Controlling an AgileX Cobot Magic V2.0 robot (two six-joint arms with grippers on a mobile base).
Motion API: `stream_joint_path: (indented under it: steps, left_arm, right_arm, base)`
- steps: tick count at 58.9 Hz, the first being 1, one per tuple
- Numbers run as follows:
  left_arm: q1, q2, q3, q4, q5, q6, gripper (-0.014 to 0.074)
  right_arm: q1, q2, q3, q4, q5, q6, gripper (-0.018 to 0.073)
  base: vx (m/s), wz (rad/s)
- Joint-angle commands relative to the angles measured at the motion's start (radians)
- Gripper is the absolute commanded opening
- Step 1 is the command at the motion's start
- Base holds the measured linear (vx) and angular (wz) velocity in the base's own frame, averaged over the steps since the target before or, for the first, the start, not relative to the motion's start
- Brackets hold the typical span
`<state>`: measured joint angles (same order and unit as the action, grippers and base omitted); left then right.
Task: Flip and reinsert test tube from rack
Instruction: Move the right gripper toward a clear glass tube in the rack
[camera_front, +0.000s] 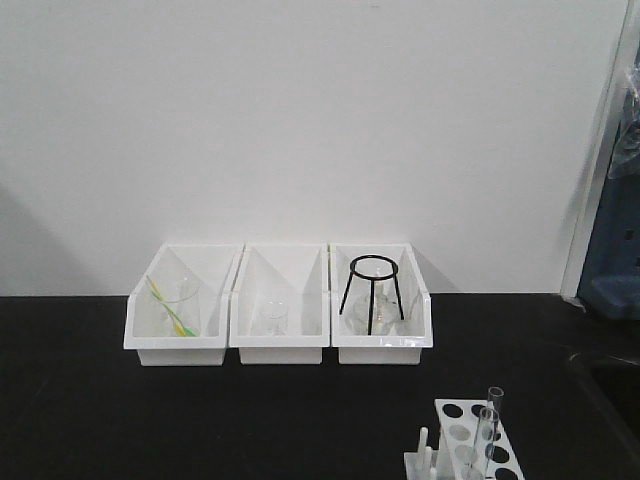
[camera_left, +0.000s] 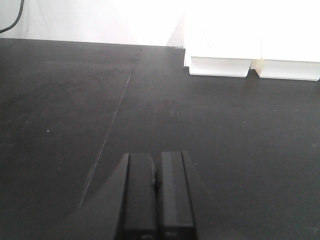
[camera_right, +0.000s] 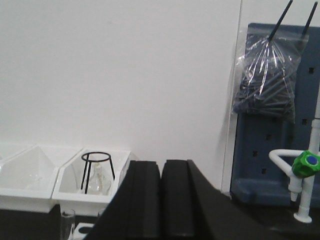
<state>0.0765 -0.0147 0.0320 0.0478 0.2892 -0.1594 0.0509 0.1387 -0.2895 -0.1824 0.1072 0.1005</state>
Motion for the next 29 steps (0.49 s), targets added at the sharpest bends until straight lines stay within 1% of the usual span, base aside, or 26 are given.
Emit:
stream_joint_path:
  steps: [1, 5, 11, 17, 22, 29]
  left_arm:
    - [-0.007, -0.012, 0.000, -0.003, -0.087, 0.000, -0.0006]
    - [-0.007, -0.012, 0.000, -0.003, -0.087, 0.000, -0.0006]
    - [-0.007, -0.012, 0.000, -0.003, -0.087, 0.000, -0.0006]
    - [-0.007, -0.012, 0.000, -0.003, -0.087, 0.000, -0.0006]
    - [-0.007, -0.012, 0.000, -0.003, -0.087, 0.000, -0.0006]
    - [-0.007, -0.012, 0.000, -0.003, -0.087, 0.000, -0.0006]
  right_arm:
    - [0.001, 0.090, -0.039, -0.013, -0.068, 0.001, 0.0037]
    - [0.001, 0.146, -0.039, -0.010, -0.065, 0.002, 0.0063]
    - [0.001, 0.239, -0.039, 0.032, -0.055, 0.052, 0.0139]
    - [0.001, 0.338, -0.039, 0.067, -0.050, 0.064, 0.0253]
    - [0.001, 0.413, -0.039, 0.067, -0.054, 0.057, 0.0351]
    - [0.006, 0.505, -0.039, 0.068, -0.114, 0.055, 0.0462]
  base:
    - [0.00, 0.00]
    - [0.00, 0.00]
    - [0.00, 0.00]
    - [0.00, 0.00]
    - [0.00, 0.00]
    - [0.00, 0.00]
